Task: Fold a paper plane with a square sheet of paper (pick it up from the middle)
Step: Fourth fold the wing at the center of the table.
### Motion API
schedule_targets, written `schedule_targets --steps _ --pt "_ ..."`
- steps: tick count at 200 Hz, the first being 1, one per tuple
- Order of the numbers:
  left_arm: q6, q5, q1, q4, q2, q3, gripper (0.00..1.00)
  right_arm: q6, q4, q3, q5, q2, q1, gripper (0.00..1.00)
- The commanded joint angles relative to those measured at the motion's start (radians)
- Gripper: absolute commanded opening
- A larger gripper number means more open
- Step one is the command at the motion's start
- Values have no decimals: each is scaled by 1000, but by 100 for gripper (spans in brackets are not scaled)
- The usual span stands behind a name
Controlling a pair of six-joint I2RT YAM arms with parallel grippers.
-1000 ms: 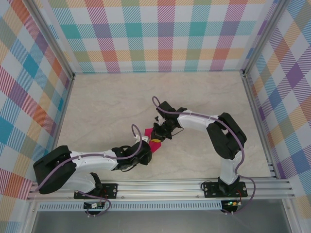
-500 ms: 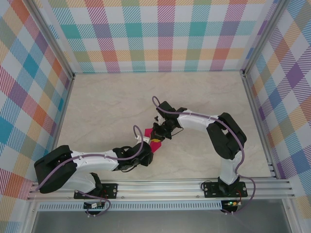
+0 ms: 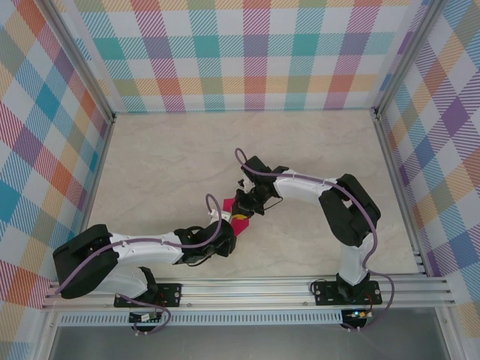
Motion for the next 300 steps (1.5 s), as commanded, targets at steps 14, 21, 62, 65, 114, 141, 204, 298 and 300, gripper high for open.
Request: schedule_targets --steps 14,21,62,65,114,141,204,298,300 --pt "3 -27 -16 -36 -20 13 44 10 10 3 -23 -33 -5 5" --pt "2 -28 -15 -34 -20 10 44 13 15 -3 -21 -37 -7 5" --pt "-1 -34 -18 -30 -45 2 38 21 29 -18 -29 -46 -18 5" --pt "0 -37 -18 -30 -47 3 38 22 30 -20 -29 -46 -18 5" --pt "2 -54 -18 -50 -34 12 28 23 34 -22 -31 -44 -19 5" --pt "-4 -58 -18 -46 -44 3 35 24 34 -21 -32 -46 -21 5" --pt "-6 -49 -18 -37 -25 -6 35 27 42 -28 -40 -51 -28 5" --pt "-9 -70 -18 -36 -25 -3 16 19 32 -28 -37 -54 -28 5" --pt "-9 -72 -18 -36 -26 -3 16 18 31 -28 -36 -54 -28 5"
